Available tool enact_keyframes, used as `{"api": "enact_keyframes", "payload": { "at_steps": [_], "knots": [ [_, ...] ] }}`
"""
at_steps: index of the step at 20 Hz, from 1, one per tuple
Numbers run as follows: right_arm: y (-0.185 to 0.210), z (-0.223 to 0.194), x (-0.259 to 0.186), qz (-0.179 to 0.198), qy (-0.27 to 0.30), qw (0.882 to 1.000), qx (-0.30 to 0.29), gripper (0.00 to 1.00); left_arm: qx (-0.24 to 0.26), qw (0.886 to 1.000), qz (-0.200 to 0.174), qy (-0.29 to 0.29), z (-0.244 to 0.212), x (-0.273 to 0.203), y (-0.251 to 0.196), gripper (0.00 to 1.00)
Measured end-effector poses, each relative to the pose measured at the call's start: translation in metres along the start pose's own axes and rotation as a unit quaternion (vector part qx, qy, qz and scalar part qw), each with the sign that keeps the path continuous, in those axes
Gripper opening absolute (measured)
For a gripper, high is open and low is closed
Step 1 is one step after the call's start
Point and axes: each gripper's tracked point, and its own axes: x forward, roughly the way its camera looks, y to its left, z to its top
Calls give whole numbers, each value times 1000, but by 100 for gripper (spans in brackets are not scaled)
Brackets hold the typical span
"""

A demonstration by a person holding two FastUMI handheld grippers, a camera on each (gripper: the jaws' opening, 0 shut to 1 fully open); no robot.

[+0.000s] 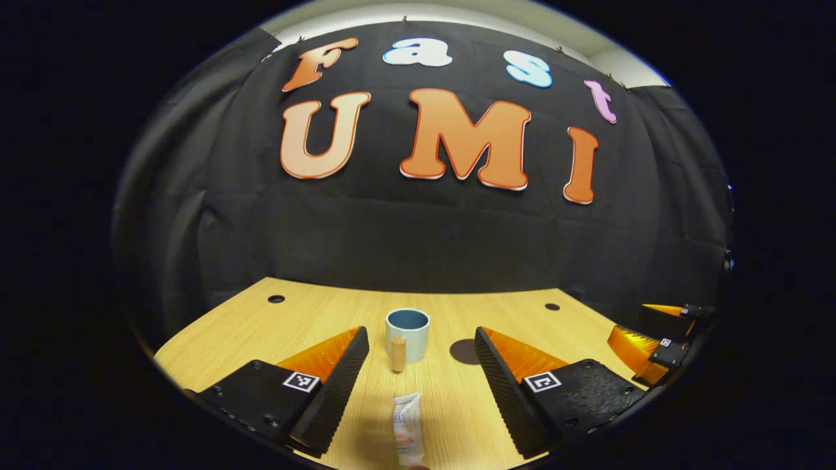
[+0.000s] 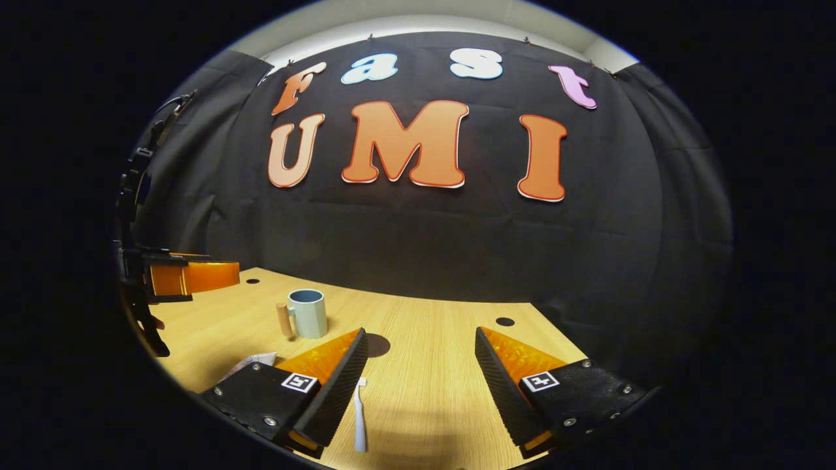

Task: Put the toothbrush and toothpaste on the desktop into the cup, then pick up the cup and place it on the coaster on the desktop.

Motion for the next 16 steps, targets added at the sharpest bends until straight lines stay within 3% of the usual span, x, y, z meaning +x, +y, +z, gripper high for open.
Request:
{"api": "enact_keyframes", "payload": {
  "at_steps": [4, 8, 10, 16],
  "knots": [
    [8, -3, 6, 31, 50, 998, 9, 96, 9, 992, -27, 120, -43, 21, 3, 98],
    [19, -21, 11, 49, 94, 994, -4, 96, 24, 981, -49, 188, -73, 30, 1, 98],
    [31, -27, 10, 83, 117, 990, -2, 95, 41, 975, -48, 212, -81, 33, 3, 98],
    [35, -58, 16, 108, 225, 968, -2, 88, 50, 946, -73, 312, -106, 38, 5, 98]
  ]
}}
